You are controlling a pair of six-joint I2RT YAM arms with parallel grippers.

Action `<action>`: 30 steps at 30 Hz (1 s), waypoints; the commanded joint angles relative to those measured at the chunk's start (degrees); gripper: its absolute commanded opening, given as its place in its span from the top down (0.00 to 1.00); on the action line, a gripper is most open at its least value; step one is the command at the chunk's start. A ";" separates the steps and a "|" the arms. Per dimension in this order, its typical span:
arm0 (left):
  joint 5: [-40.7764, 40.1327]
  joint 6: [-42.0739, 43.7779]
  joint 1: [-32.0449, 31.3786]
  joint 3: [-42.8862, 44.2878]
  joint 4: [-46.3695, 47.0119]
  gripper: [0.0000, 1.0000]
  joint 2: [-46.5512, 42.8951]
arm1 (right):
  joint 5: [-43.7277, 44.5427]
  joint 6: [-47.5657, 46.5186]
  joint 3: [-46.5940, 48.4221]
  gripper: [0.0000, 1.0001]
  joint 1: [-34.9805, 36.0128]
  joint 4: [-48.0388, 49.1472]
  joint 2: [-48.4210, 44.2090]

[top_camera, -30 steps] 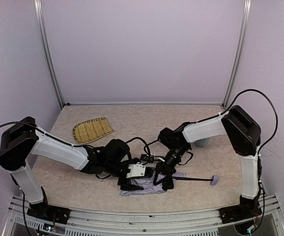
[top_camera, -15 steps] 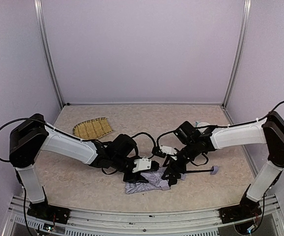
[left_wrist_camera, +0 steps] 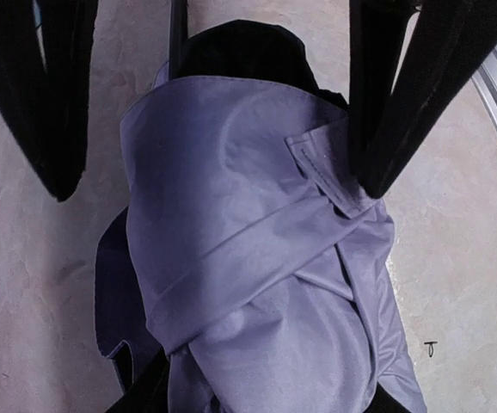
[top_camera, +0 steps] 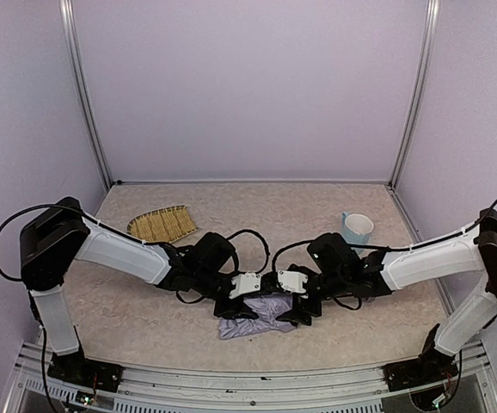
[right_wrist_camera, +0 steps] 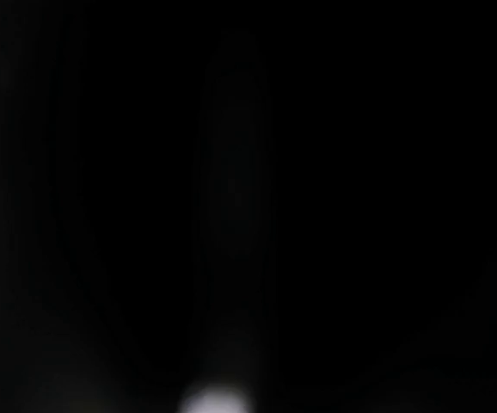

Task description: Put away the umbrella

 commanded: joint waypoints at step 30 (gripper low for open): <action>-9.32 -12.98 -3.75 7.59 -21.36 0.33 12.43 | -4.42 16.12 6.93 0.13 -10.05 -10.55 -11.86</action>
